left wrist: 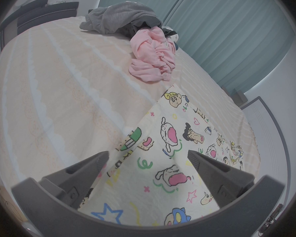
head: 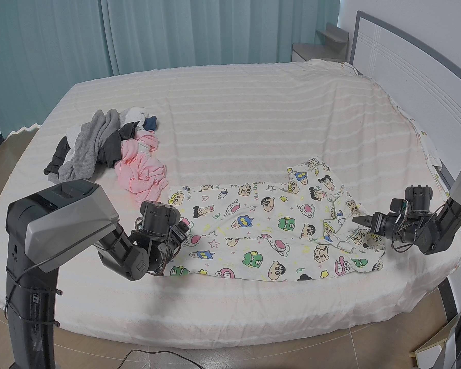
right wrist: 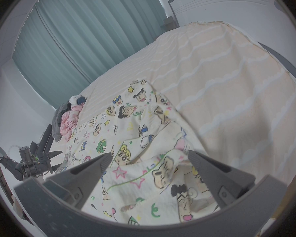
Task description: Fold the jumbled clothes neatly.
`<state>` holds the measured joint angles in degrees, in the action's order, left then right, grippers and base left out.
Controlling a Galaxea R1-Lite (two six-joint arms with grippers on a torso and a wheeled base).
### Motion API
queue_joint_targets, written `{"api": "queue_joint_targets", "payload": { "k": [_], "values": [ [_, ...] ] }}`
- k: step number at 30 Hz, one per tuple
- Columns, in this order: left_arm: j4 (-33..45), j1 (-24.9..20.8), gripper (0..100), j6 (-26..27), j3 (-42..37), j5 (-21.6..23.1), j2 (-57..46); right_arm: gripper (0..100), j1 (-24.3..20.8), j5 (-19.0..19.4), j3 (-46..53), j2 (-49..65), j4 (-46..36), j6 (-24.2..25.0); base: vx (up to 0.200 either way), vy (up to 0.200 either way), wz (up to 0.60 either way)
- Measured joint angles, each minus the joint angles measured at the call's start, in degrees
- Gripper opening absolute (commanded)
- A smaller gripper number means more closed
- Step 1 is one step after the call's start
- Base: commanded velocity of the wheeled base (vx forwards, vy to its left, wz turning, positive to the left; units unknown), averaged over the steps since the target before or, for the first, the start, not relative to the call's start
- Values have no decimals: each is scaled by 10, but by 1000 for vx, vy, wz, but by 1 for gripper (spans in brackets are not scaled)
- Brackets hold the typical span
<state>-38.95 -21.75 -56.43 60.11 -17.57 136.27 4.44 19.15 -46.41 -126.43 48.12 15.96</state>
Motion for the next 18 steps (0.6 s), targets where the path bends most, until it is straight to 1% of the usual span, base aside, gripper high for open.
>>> {"api": "queue_joint_targets", "payload": {
  "k": [3,7,10,15,18],
  "values": [
    [-2,2,100,0,0,-4,-1,100,5,-11,-3,0,10,9,0,0,0],
    [-3,15,100,-1,-1,-18,-9,100,13,-36,-1,2,41,45,0,0,0],
    [-3,30,100,-4,-9,-19,-25,100,18,-40,10,14,47,67,0,0,0],
    [-2,49,100,-23,-47,-7,-79,100,13,-41,51,55,46,120,0,0,0],
    [0,53,100,-49,-95,17,-131,100,0,-42,85,84,42,155,0,0,0]
  ]
}}
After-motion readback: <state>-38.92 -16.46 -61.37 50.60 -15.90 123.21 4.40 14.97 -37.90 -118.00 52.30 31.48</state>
